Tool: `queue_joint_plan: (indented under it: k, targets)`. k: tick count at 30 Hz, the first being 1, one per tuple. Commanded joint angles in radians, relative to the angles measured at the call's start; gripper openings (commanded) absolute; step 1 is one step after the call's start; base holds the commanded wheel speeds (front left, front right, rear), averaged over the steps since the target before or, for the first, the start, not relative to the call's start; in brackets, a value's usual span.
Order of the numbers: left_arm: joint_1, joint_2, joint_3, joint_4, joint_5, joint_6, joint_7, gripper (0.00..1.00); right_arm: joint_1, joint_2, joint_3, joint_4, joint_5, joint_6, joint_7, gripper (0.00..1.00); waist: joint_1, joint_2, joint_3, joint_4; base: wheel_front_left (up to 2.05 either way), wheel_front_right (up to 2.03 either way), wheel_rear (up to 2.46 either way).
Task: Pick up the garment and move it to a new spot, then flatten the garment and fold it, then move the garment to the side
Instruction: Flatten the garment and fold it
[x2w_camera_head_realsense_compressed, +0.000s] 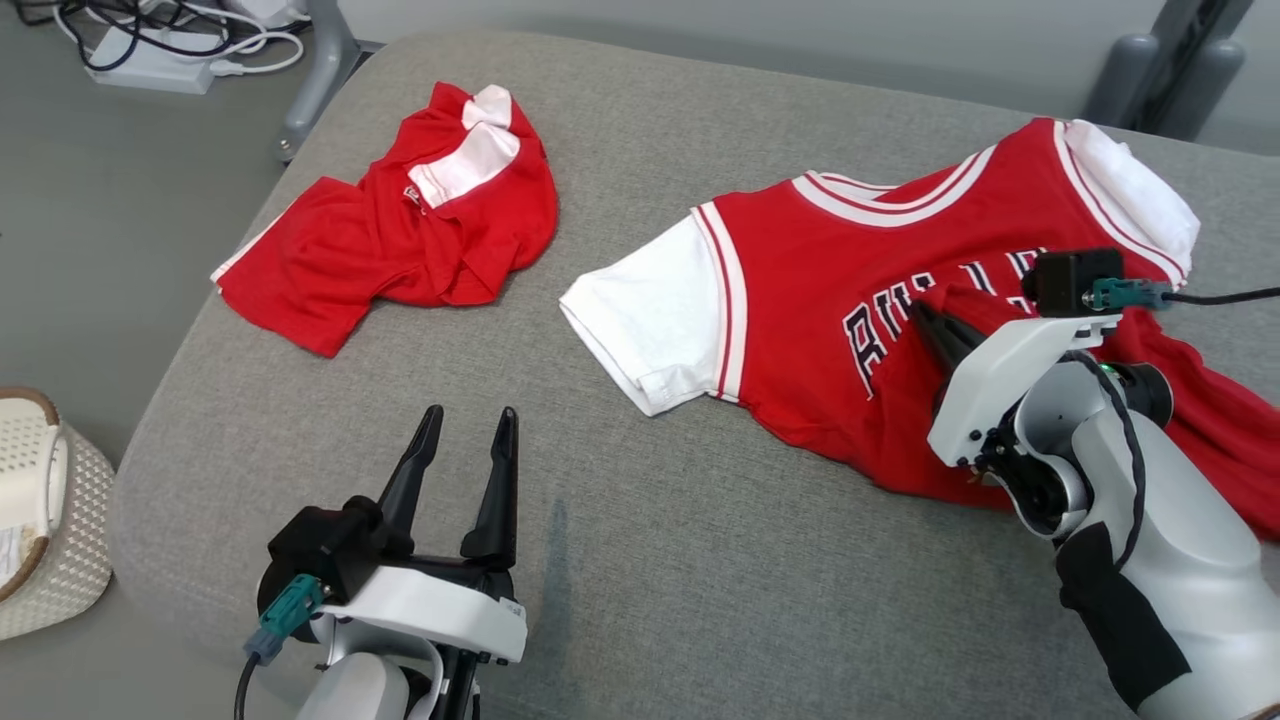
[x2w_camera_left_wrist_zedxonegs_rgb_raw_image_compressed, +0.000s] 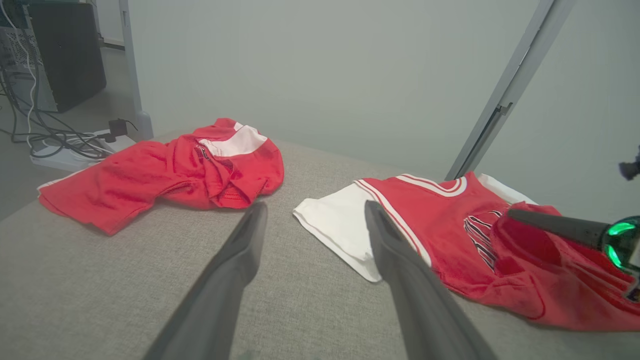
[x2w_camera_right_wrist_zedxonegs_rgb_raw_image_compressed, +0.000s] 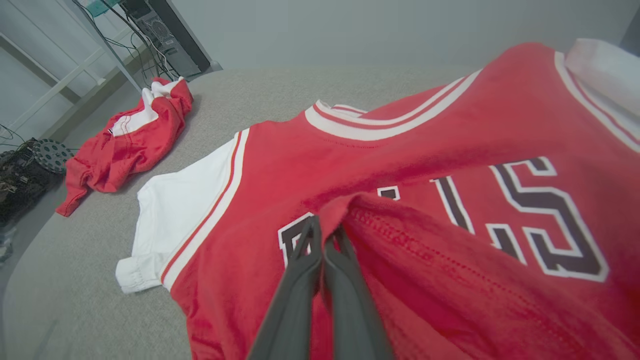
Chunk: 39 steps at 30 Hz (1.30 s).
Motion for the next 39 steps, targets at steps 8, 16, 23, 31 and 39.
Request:
queue_joint_plan:
  k: [8,16,23,31,39]
  targets:
    - [0.024,0.004,0.072,0.003,0.039,-0.01,-0.002,1.0,0.173,-0.052,0.053,-0.258,0.098,0.0,0.021,0.0,0.0,0.0,-0.073,-0.156,0.0,0.0,0.0]
    - [0.049,0.004,0.152,-0.003,0.065,-0.02,-0.002,1.0,0.43,-0.126,0.022,-0.587,0.161,0.0,0.137,0.0,0.0,0.0,-0.121,-0.267,0.0,0.0,0.0]
    - [0.052,0.005,0.192,-0.006,0.076,-0.036,-0.002,1.0,0.683,-0.169,-0.11,-0.817,0.162,0.0,0.31,0.0,0.0,0.0,-0.128,-0.326,0.0,0.0,0.0]
    - [0.041,0.004,0.191,-0.004,0.083,-0.042,-0.002,1.0,0.813,-0.15,-0.346,-0.906,0.067,0.0,0.458,0.0,0.0,0.0,-0.123,-0.348,0.0,0.0,0.0]
    - [0.029,0.004,0.175,0.001,0.08,-0.045,-0.002,1.0,0.788,-0.117,-0.491,-0.858,-0.048,0.0,0.467,1.0,0.0,0.0,-0.116,-0.338,0.0,0.0,0.0]
